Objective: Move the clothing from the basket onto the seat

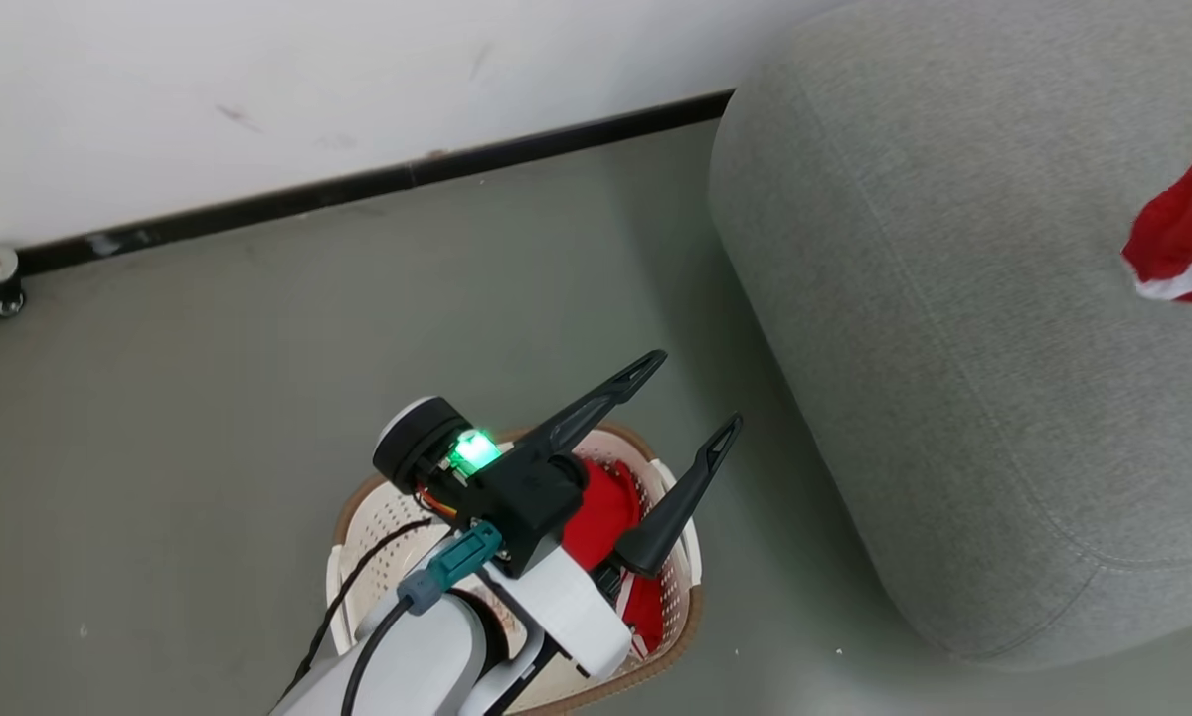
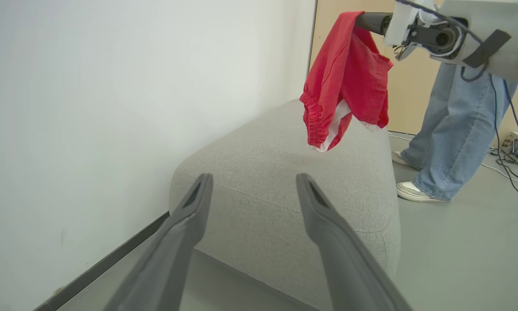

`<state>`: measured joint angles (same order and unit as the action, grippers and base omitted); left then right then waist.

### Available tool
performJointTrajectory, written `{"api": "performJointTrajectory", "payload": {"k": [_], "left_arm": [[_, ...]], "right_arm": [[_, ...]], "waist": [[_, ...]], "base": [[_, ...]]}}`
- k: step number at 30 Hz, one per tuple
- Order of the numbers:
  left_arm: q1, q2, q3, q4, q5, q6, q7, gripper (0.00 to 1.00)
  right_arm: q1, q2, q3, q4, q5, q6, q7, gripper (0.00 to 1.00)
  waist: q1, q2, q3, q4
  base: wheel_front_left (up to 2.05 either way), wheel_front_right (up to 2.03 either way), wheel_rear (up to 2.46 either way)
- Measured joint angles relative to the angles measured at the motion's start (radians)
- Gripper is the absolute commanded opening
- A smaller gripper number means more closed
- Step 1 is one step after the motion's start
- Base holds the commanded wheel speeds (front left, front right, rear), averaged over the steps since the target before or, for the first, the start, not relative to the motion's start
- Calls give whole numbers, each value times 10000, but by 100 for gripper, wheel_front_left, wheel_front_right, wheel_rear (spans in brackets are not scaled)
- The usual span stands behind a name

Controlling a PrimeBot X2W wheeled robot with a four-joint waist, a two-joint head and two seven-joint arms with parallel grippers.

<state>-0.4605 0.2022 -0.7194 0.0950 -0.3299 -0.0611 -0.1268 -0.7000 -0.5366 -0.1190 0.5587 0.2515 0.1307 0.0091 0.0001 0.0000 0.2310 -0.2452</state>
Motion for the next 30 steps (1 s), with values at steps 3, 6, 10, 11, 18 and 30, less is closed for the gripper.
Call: {"api": "performJointTrajectory", "payload": {"k": [3,6,10,11,18,30], "left_arm": [[-177,21,-25,-184,48,0,92,100],[-356,50,-58,-353,238,0,199,100],[-589,92,-73,-539,290,-4,244,100],[-633,98,-75,-587,330,-6,299,100],[-1044,81,-171,-941,454,-12,399,100],[-1525,29,-445,-1198,627,-111,616,100]], "right_arm": [[-293,-261,-253,314,4,0,-2,0],[-508,-560,-627,679,-8,2,-13,0],[-772,-947,-1174,1116,-23,0,-128,0],[-863,-1028,-1285,1200,-33,0,-198,0],[-1051,-1350,-2157,1933,-232,0,-522,0],[-997,-968,-2602,2894,-445,0,-1175,0]], "waist": [[0,0,259,158],[0,0,519,312],[0,0,855,510],[0,0,938,558],[0,0,1558,869],[0,0,2381,1127]], "base": [[0,0,0],[0,0,0],[0,0,0],[0,0,0],[0,0,0],[0,0,0]]}}
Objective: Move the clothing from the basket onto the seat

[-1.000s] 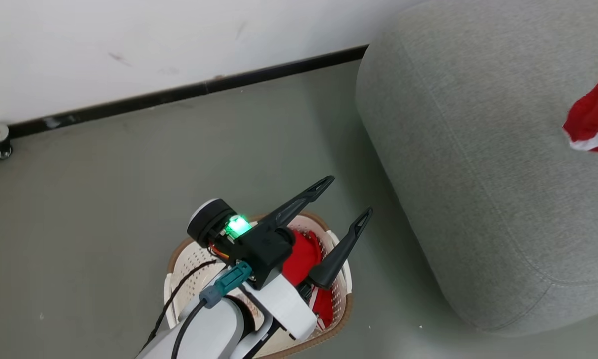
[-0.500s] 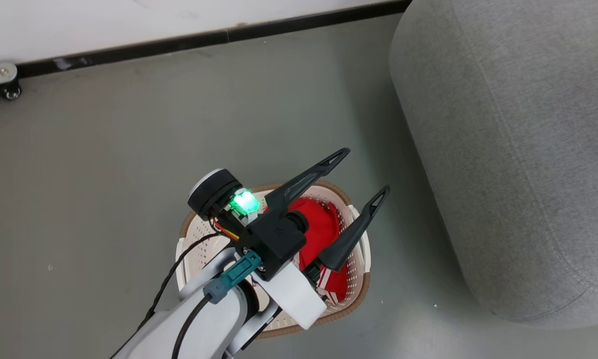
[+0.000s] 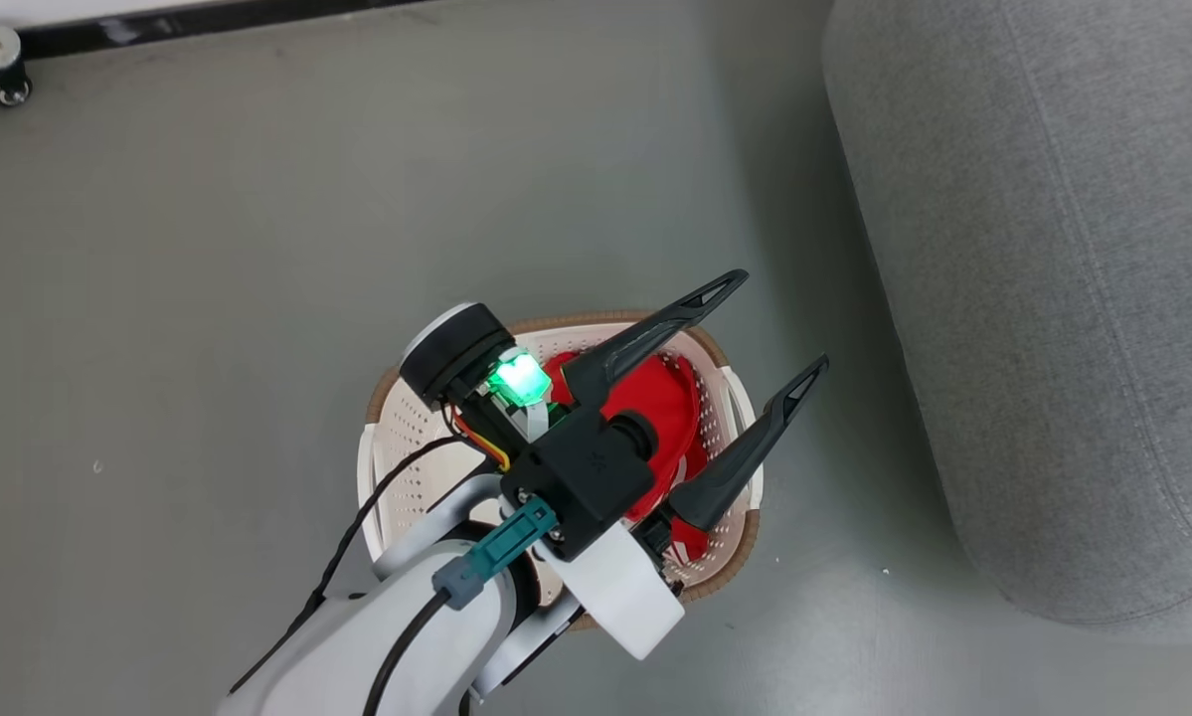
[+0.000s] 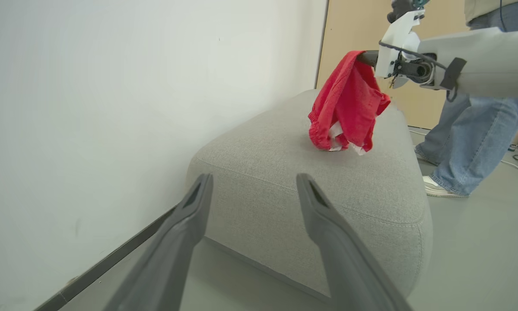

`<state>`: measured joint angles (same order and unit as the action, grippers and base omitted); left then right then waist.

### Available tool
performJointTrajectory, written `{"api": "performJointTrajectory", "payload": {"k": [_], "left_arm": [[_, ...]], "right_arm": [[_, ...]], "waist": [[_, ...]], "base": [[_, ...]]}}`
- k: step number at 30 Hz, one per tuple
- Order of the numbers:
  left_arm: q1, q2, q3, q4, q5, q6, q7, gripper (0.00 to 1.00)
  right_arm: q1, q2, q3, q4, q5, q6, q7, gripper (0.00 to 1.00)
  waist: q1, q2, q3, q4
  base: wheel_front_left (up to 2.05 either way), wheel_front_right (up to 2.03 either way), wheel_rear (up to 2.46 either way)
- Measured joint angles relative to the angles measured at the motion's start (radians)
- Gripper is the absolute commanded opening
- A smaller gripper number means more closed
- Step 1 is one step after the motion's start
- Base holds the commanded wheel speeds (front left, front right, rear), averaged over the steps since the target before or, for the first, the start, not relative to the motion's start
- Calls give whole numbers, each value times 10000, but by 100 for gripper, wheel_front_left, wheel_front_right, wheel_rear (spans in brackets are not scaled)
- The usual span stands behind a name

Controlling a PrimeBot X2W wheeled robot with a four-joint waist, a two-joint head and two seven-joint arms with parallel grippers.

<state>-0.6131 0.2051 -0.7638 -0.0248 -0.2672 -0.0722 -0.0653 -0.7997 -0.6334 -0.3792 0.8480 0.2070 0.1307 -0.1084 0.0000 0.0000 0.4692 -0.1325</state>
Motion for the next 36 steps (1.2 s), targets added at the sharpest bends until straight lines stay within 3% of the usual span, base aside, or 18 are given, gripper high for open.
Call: {"api": "performJointTrajectory", "payload": {"k": [10,22,24,26,27,28,30,31,36], "left_arm": [[-99,35,-25,88,10,-86,40,100],[-280,161,40,403,165,-86,-61,100],[-280,159,40,477,165,-86,-71,100],[-280,159,40,564,163,-88,-150,100],[-280,161,42,589,161,-90,-171,100],[-280,159,42,617,159,-113,-240,100],[-280,130,38,700,157,-115,-255,100],[-280,113,33,742,157,-115,-330,100],[-279,71,12,878,128,-173,-468,100]], "right_arm": [[629,828,-117,1032,-71,0,-412,0],[626,1471,-25,1394,-69,0,-989,0],[627,1478,2,1463,-69,0,-1030,18],[630,1480,35,1475,-69,0,-1043,44],[630,1498,33,1467,-71,0,-1099,46],[630,1528,38,1455,-73,0,-1127,68],[636,1603,75,1459,-71,0,-1129,74],[653,1624,86,1469,-73,0,-1131,96],[895,1666,155,1544,-65,0,-1216,100]], "waist": [[0,0,574,40],[0,0,892,-180],[0,0,873,-234],[0,0,840,-288],[0,0,819,-314],[0,0,793,-340],[0,0,733,-385],[0,0,701,-403],[1,0,510,-478]], "base": [[0,0,0],[0,0,0],[0,0,0],[0,0,0],[0,0,0],[0,0,0],[0,0,0],[0,0,0],[0,0,0]]}}
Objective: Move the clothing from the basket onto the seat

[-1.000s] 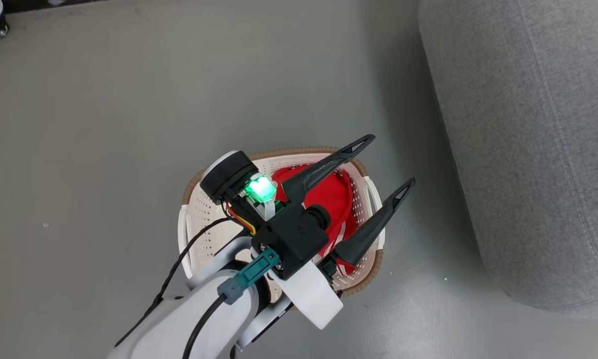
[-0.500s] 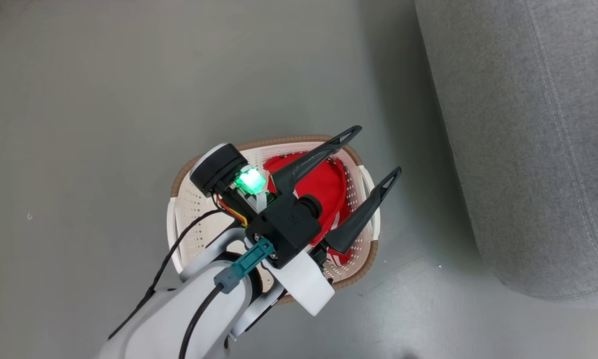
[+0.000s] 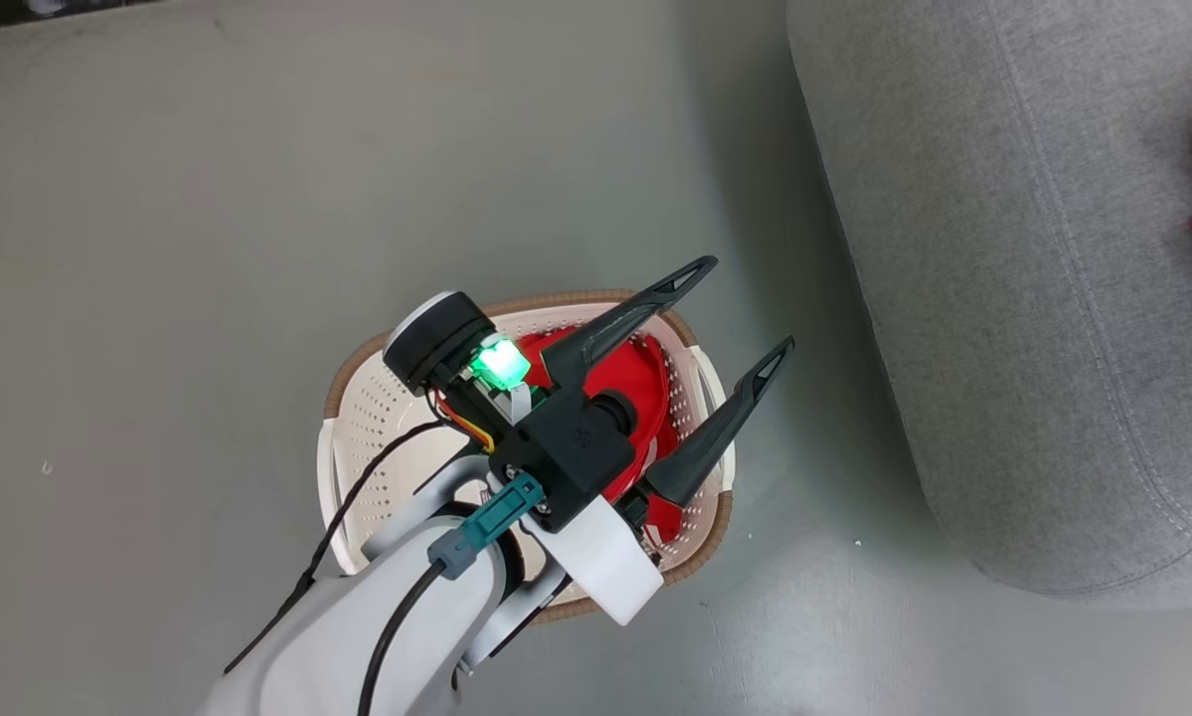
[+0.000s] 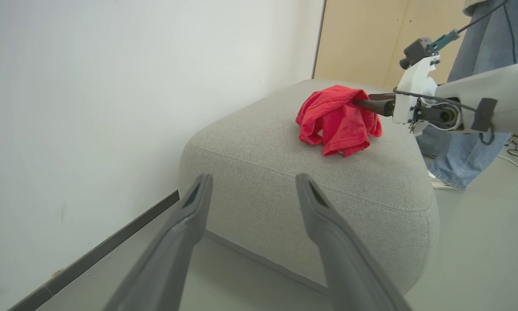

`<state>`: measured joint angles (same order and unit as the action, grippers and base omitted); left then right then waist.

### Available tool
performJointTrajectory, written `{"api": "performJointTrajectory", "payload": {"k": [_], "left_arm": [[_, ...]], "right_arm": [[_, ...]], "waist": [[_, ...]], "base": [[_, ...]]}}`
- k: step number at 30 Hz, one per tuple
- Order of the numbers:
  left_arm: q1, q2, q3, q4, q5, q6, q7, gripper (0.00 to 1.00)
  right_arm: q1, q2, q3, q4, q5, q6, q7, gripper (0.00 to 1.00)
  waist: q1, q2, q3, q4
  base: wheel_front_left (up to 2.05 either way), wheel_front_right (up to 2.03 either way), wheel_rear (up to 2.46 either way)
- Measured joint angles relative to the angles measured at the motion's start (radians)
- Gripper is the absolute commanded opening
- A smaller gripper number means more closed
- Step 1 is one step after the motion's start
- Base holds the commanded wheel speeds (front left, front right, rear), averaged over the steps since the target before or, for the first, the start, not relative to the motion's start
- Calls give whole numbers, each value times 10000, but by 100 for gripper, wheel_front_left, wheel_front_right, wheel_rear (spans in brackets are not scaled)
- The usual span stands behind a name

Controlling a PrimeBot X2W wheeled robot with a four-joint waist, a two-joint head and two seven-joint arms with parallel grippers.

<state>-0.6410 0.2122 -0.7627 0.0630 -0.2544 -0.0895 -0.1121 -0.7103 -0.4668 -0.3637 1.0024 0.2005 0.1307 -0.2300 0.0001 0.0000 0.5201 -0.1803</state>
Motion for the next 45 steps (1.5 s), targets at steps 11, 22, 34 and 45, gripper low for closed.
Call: {"api": "performJointTrajectory", "payload": {"k": [11,22,34,45], "left_arm": [[35,-29,42,529,-267,0,-280,100],[293,-12,464,1158,-531,105,-744,100],[951,-38,1081,1676,-1001,529,-1089,100],[1844,-56,1896,2100,-1267,1262,-1275,100]], "right_arm": [[484,244,385,-265,50,0,-92,100],[939,337,863,-1160,100,0,-165,100],[1173,740,1866,-2125,-161,0,-178,100],[1455,1476,2493,-3057,-71,0,-184,100]], "waist": [[0,0,-520,-146],[0,0,-1173,-247],[-1,0,-1957,-94],[0,0,-2822,347]], "base": [[0,0,0],[0,0,0],[0,0,0],[0,0,0]]}}
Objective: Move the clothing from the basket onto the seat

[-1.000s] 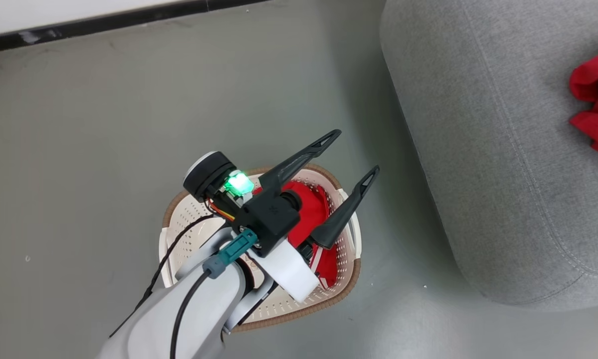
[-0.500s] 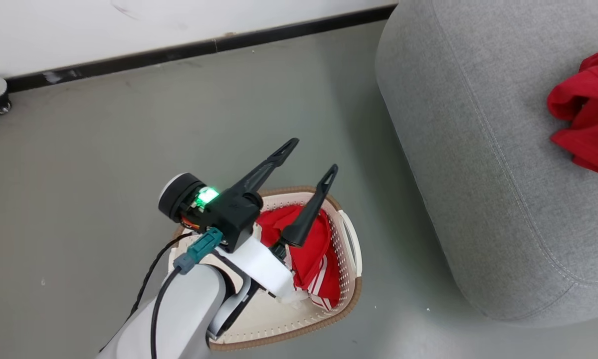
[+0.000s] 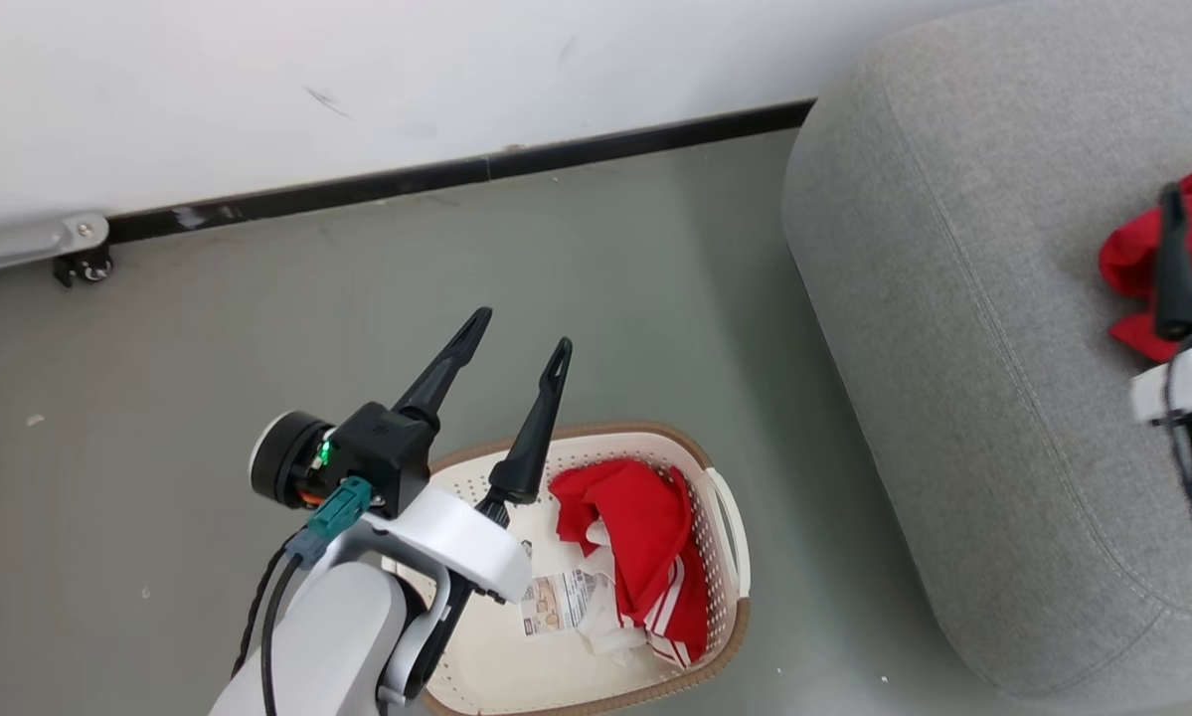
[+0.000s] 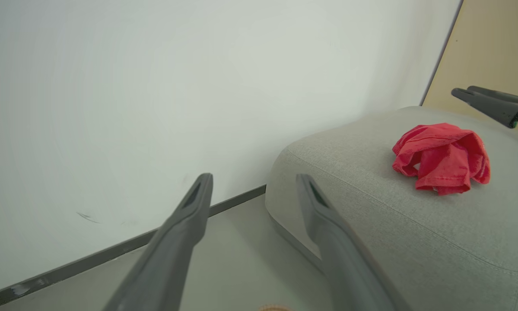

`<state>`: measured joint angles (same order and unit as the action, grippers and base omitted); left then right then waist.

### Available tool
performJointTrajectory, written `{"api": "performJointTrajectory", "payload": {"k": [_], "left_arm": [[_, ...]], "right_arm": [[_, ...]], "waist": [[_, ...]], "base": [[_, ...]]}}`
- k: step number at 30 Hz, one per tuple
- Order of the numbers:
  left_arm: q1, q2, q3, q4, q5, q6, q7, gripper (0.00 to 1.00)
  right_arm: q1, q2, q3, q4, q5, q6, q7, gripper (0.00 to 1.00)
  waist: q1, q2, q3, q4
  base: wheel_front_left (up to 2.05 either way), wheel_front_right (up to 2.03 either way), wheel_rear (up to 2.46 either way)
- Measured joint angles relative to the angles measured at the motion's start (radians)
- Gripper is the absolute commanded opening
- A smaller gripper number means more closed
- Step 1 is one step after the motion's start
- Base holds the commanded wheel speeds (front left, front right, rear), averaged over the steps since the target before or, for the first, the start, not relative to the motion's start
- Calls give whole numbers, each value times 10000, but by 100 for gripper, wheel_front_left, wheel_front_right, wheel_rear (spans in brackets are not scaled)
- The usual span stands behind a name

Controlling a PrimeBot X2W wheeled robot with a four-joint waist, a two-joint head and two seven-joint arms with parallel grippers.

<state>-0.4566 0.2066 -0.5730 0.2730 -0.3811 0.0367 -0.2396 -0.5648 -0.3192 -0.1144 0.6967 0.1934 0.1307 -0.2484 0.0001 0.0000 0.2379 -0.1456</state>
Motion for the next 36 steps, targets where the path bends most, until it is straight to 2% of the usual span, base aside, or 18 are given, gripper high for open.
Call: {"api": "performJointTrajectory", "payload": {"k": [4,14,36], "left_arm": [[305,-25,184,82,-144,203,-31,100],[947,-13,706,330,-236,711,-75,100],[2624,178,1390,322,96,1678,-88,100]], "right_arm": [[368,506,201,-238,-2,0,-10,100],[1219,1312,226,-575,-77,0,-12,100],[3344,2431,13,-1779,-1436,0,-10,100]], "waist": [[-1,0,-291,165],[0,0,-1037,541],[-1,0,-2428,1129]], "base": [[0,0,0],[0,0,0],[0,0,0]]}}
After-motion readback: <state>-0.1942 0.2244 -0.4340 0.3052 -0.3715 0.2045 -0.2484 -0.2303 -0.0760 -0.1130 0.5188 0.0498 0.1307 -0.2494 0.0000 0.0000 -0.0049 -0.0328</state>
